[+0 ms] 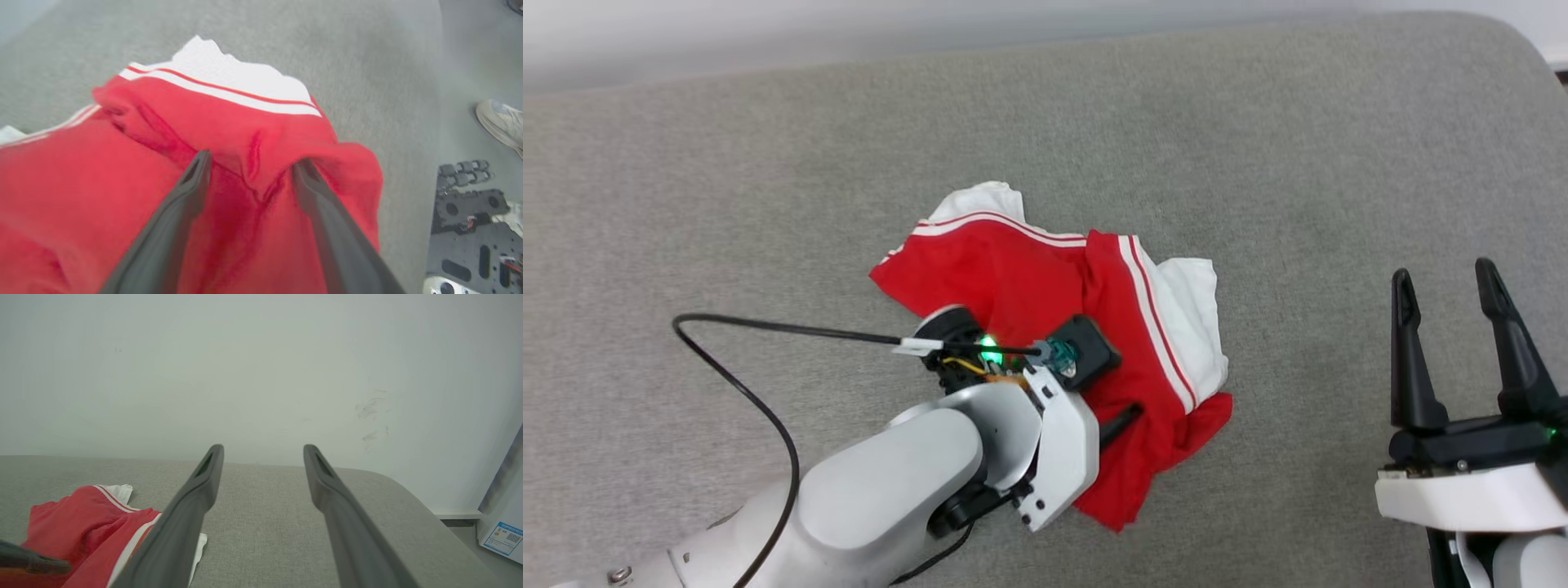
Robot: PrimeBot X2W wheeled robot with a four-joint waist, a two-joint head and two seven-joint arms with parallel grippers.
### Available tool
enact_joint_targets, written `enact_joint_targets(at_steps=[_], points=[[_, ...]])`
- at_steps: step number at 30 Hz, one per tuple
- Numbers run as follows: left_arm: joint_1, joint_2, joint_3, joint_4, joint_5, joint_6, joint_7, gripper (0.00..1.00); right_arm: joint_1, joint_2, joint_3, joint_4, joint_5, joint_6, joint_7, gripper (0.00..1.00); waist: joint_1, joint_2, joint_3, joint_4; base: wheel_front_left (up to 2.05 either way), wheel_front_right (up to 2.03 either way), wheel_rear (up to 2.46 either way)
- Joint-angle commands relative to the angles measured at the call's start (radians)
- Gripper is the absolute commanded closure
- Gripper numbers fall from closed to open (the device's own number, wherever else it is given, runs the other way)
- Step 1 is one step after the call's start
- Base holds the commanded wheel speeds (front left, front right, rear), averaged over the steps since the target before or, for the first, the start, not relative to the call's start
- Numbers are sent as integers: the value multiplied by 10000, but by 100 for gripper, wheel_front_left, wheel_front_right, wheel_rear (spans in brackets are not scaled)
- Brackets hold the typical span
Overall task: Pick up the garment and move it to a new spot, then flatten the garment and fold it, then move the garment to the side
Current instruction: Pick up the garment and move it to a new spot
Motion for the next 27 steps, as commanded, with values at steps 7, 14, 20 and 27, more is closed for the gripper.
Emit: enact_joint_targets(at_steps=[7, 14, 20, 27], points=[[223, -44, 914, -384, 851, 1406, -2279, 0, 535, 24, -100, 177, -130, -7, -21, 0, 0, 0, -764, 502, 0, 0, 0], [990, 99, 2110, -123, 1315, 3357, -4679, 0, 768, 24, -180, 308, -172, -7, -21, 0, 0, 0, -1140, 885, 0, 0, 0], [1994, 443, 3223, -5, 1420, 4669, -5421, 0, 951, 23, -259, 440, -151, -7, -21, 0, 0, 0, -1376, 1149, 0, 0, 0], [3686, 563, 5039, -704, 2104, 5430, -5497, 0, 1155, 25, -352, 622, -29, -7, -19, 0, 0, 0, -1618, 1355, 0, 0, 0]])
